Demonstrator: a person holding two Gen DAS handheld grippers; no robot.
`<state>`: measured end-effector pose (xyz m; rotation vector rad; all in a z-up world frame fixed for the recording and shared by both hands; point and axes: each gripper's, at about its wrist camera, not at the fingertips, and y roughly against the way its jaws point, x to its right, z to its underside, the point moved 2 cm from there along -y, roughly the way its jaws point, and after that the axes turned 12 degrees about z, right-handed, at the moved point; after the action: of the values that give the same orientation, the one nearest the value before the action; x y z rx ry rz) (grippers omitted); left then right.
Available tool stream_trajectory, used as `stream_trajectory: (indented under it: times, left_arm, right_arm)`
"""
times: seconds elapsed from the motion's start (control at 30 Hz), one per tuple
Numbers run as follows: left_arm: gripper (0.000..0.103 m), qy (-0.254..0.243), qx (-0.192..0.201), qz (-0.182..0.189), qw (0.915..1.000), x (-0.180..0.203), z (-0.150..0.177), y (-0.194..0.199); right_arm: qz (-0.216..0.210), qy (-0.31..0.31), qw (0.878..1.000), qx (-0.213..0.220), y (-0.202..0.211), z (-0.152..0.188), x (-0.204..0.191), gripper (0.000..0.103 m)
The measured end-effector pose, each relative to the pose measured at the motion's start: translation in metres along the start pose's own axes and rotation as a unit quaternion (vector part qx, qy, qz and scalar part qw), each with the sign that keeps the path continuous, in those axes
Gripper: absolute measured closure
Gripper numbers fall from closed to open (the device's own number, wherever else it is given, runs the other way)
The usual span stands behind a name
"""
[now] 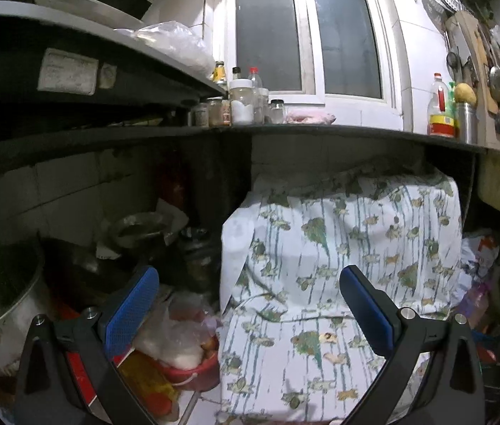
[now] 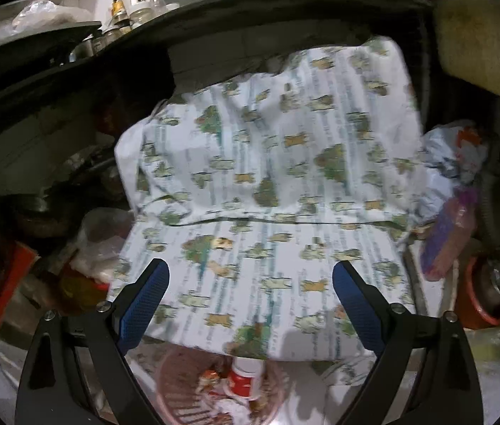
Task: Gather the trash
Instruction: 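Lift both open tools away from the basket toward the cloth-covered stool, then grasp small brown scrap on stool with right tool while left tool grasps another scrap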
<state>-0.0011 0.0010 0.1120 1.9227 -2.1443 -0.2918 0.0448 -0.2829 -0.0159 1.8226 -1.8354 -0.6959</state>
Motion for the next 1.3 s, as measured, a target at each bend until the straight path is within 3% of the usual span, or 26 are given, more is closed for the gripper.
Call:
stream_trajectory:
  times: [0.13,0.2,0.33,0.43,0.5,0.57,0.7,0.8,0.9,1.0,1.1,1.2,1.3]
  left_arm:
    - [0.000,0.011,0.005,0.000,0.9999,-0.007,-0.014,-0.014]
    - [0.000,0.018,0.000,-0.006,0.9998,-0.015,-0.014,-0.025]
    - [0.000,0.034,-0.048,-0.017,0.9981,-0.035,0.007,-0.060]
    - [0.000,0.072,-0.110,-0.013,0.9913,-0.052,0.035,-0.087]
    - [0.000,0.105,-0.164,-0.020,0.9807,-0.064,0.051,-0.106]
    - [0.000,0.121,-0.181,-0.013,0.9759,-0.071,0.060,-0.118]
    - [0.000,0.100,-0.199,-0.021,0.9747,-0.070,0.068,-0.141]
    - [0.000,0.059,-0.220,-0.029,0.9732,-0.066,0.071,-0.173]
    - [0.000,0.034,-0.246,-0.004,0.9686,-0.064,0.072,-0.199]
    - [0.000,0.007,-0.262,-0.003,0.9651,-0.061,0.076,-0.223]
    - [0.000,0.041,-0.288,0.039,0.9559,-0.066,0.082,-0.238]
    - [0.000,0.058,-0.291,0.038,0.9542,-0.076,0.083,-0.247]
    - [0.000,0.090,-0.295,0.031,0.9509,-0.084,0.087,-0.254]
  right_arm:
    - [0.011,0.011,1.000,-0.004,-0.002,-0.039,-0.004,0.010]
    - [-0.004,0.009,1.000,-0.010,-0.004,-0.055,-0.007,0.010]
    - [-0.040,0.014,0.998,-0.038,-0.025,-0.066,-0.020,0.010]
    - [-0.047,0.029,0.996,-0.071,-0.057,-0.056,-0.031,0.010]
    - [-0.042,0.044,0.993,-0.098,-0.083,-0.045,-0.038,0.010]
    - [-0.052,0.056,0.987,-0.138,-0.113,-0.031,-0.043,0.010]
    - [-0.031,0.073,0.974,-0.212,-0.167,-0.012,-0.053,0.014]
    - [-0.053,0.093,0.966,-0.237,-0.191,-0.014,-0.067,0.017]
    - [-0.052,0.143,0.956,-0.250,-0.215,-0.011,-0.082,0.028]
    - [-0.052,0.186,0.948,-0.255,-0.233,0.001,-0.098,0.037]
    - [-0.041,0.203,0.945,-0.252,-0.247,0.011,-0.112,0.043]
    - [-0.038,0.206,0.940,-0.270,-0.264,0.018,-0.121,0.052]
    - [-0.033,0.224,0.938,-0.264,-0.271,0.022,-0.128,0.055]
